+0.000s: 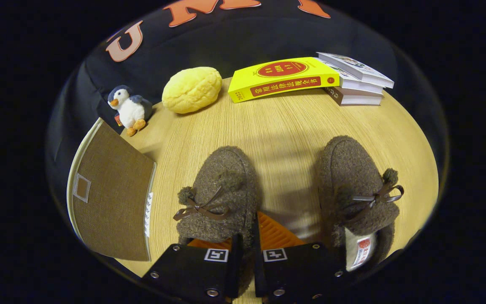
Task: Open the storage box then place both shoes into the box .Put the left shoe in first, then the right shoe, with the right side of both shoes facing outward in a uniform manner.
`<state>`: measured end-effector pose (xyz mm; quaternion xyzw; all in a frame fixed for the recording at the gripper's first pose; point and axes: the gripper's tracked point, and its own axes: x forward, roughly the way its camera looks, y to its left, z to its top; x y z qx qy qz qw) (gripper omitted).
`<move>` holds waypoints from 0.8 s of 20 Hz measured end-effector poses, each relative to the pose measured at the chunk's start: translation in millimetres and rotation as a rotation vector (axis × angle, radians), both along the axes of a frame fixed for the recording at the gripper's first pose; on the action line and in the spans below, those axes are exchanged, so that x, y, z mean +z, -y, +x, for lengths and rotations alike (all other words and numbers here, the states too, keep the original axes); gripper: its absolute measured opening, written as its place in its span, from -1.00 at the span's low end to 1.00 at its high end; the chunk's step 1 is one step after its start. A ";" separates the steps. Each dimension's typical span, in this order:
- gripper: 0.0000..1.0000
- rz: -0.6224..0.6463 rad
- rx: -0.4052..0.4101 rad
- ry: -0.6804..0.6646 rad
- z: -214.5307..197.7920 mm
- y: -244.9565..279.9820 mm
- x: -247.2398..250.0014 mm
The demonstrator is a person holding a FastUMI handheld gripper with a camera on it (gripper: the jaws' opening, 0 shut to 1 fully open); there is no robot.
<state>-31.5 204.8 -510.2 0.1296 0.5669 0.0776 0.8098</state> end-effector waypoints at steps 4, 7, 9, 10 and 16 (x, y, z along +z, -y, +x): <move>-0.91 0.029 -0.025 -0.004 -3.2 -0.5 18.5; -0.92 0.065 -0.029 0.014 -4.7 -9.2 50.7; -0.92 0.073 -0.015 0.037 -3.4 -16.4 79.3; -0.93 0.069 -0.004 0.053 -0.9 -20.7 93.5; -0.93 0.100 0.033 0.124 18.5 -68.8 190.8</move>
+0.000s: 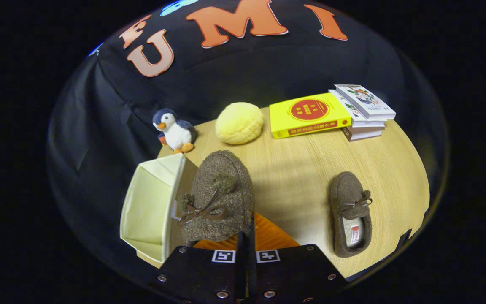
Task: Open the storage box then place both shoes into the box .Put the left shoe in first, then the right shoe, with the right side of both shoes facing outward in a uniform manner.
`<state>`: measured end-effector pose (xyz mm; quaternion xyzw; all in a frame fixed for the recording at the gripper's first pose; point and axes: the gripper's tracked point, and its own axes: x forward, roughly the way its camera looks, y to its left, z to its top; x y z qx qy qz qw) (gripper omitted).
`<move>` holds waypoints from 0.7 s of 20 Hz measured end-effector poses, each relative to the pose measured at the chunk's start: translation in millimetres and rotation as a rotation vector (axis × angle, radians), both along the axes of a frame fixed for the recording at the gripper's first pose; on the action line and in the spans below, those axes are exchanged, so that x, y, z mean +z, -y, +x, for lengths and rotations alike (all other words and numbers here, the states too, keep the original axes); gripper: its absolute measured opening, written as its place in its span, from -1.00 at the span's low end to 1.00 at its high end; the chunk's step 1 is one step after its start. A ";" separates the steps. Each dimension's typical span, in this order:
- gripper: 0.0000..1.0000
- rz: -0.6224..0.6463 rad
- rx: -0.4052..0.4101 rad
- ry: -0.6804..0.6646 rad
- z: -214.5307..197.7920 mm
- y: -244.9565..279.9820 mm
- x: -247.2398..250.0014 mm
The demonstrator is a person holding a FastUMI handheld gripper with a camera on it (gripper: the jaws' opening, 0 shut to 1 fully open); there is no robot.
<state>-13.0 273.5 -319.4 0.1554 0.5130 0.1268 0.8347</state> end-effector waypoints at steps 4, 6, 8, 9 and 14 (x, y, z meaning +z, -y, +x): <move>-0.92 0.027 0.041 0.007 5.7 -56.0 35.4; -0.92 0.039 0.058 -0.012 4.3 -89.4 36.7; -0.92 0.045 0.076 -0.031 2.1 -120.9 33.9; -0.92 0.042 0.082 -0.035 1.6 -134.4 30.6; -0.92 -0.009 0.096 -0.095 -12.4 -179.8 -3.9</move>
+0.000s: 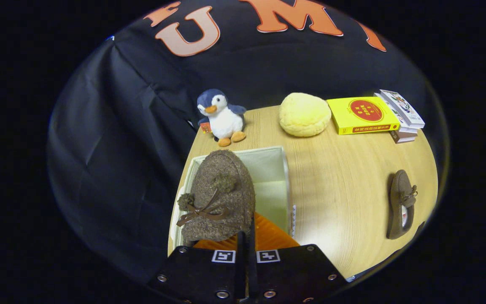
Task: Open the storage box then place both shoes into the box .Put the left shoe in first, then the right shoe, with the right side of both shoes facing outward in a uniform manner.
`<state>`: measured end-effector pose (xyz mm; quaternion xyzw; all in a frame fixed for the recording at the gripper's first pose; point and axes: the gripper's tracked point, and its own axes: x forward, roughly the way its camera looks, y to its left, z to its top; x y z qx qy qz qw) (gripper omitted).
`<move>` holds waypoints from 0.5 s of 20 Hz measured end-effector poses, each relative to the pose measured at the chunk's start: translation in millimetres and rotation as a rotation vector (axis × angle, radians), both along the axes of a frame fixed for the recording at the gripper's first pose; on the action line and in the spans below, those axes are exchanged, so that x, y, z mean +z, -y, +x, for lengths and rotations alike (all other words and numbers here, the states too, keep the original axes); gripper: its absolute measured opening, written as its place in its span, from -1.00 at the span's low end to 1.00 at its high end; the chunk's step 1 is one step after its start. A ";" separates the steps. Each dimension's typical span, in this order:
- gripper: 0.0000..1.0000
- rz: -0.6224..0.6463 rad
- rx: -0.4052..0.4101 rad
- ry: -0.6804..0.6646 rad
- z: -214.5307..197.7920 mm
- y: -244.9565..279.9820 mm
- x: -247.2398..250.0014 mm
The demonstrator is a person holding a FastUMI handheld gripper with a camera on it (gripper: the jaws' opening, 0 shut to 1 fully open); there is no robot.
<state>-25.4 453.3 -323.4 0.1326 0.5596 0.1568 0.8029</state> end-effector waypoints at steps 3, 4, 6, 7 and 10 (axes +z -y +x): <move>-0.93 -0.039 -0.011 -0.019 5.9 -15.5 -20.1; -0.92 -0.059 -0.012 -0.021 9.2 -17.8 -26.4; -0.92 -0.078 -0.012 -0.040 10.1 -27.5 -38.8; -0.92 -0.083 -0.004 -0.061 8.3 -33.0 -45.3; -0.92 -0.116 0.017 -0.103 2.7 -46.5 -66.4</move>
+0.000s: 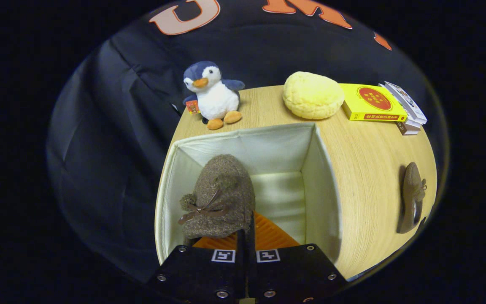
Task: Open the storage box then place both shoes into the box .Put the left shoe in first, then the right shoe, with the right side of both shoes facing outward in a uniform manner.
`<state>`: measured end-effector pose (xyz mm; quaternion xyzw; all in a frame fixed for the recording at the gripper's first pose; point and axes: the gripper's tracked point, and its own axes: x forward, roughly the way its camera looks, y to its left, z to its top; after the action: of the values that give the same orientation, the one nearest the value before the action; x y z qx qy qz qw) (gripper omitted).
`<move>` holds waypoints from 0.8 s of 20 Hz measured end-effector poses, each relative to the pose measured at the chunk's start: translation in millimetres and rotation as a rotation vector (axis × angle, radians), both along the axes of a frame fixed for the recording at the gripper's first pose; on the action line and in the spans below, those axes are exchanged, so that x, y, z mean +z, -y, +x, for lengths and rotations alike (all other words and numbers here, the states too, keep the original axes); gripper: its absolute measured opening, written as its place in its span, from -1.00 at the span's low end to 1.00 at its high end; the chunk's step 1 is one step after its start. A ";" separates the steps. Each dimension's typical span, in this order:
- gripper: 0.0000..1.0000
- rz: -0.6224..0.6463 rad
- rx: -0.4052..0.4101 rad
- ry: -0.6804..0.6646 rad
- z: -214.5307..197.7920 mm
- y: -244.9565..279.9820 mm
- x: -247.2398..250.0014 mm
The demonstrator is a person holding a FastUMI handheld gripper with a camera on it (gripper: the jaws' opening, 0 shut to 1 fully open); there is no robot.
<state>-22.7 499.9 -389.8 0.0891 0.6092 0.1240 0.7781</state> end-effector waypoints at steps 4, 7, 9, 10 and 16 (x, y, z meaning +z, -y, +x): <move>-0.90 -0.033 0.076 -0.113 -28.2 -9.5 -22.6; -0.66 0.028 0.106 -0.153 -39.7 -15.5 -15.9; -0.36 0.072 0.140 -0.143 -43.9 -11.5 -0.4; -0.29 0.105 0.147 -0.121 -43.5 -10.4 10.9; 0.14 0.361 0.129 0.040 -24.0 22.5 114.2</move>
<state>-46.7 477.4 -275.6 0.1855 0.5659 0.2824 0.7521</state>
